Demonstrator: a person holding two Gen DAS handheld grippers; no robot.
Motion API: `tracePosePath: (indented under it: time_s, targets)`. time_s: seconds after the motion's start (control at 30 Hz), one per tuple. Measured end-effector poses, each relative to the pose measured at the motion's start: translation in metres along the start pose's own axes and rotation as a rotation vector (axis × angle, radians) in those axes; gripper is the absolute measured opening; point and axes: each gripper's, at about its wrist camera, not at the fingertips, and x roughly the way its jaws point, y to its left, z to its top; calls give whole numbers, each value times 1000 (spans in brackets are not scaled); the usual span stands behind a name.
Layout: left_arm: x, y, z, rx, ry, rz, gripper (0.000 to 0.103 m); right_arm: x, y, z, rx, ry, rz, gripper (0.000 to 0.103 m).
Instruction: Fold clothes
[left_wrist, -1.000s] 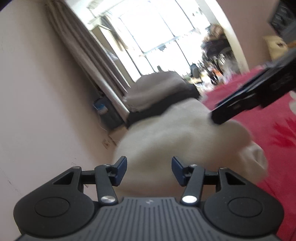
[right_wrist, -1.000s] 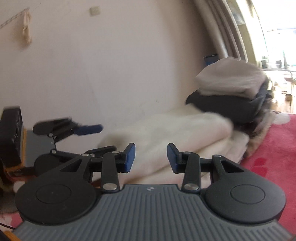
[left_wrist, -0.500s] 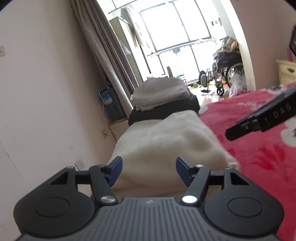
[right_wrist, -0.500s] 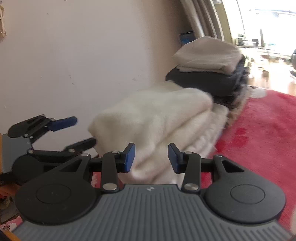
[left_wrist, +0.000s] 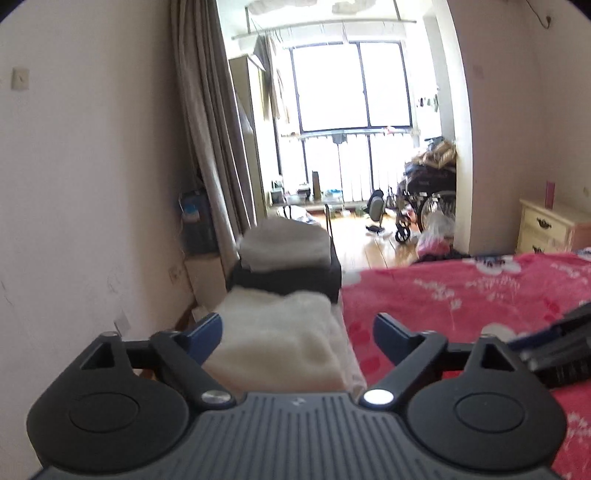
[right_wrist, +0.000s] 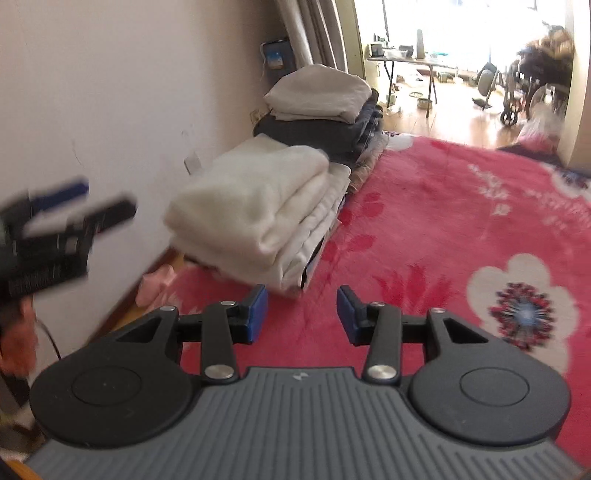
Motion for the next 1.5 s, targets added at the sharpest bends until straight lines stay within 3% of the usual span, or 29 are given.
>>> tracePosePath:
  time_s: [0.07, 0.17, 0.23, 0.27, 0.33, 0.5, 0.6, 0.77, 0.9, 1.2, 1.5]
  targets:
    - [-17, 1, 11, -40, -9, 16, 97, -24, 11, -9, 7, -71, -17, 50]
    - [-38, 8, 14, -126, -13, 58, 99, -50, 13, -28, 138, -222, 5, 51]
    - [-48, 12, 4, -186, -12, 81, 99, -58, 13, -46, 224, -328, -26, 52]
    - [-50, 13, -1, -185, -7, 92, 99, -58, 12, -53, 257, -335, -35, 52]
    - [-53, 15, -13, -160, 7, 159, 99, -55, 14, -62, 293, -307, -50, 52]
    - [-58, 24, -27, -179, 64, 208, 99, -64, 35, -72, 244, -287, -68, 55]
    - [-58, 22, -29, -188, 95, 203, 99, -67, 49, -73, 199, -298, -69, 59]
    - [-57, 8, -41, -74, 140, 207, 101, -70, 71, -73, 103, -297, -97, 70]
    - [-58, 9, -46, -89, 164, 191, 102, -70, 75, -73, 70, -286, -134, 77]
    - [-52, 2, -49, -68, 182, 148, 103, -57, 62, -80, 88, -214, -189, 78]
    - [-56, 0, -52, -98, 180, 144, 103, -56, 61, -82, 74, -205, -223, 80]
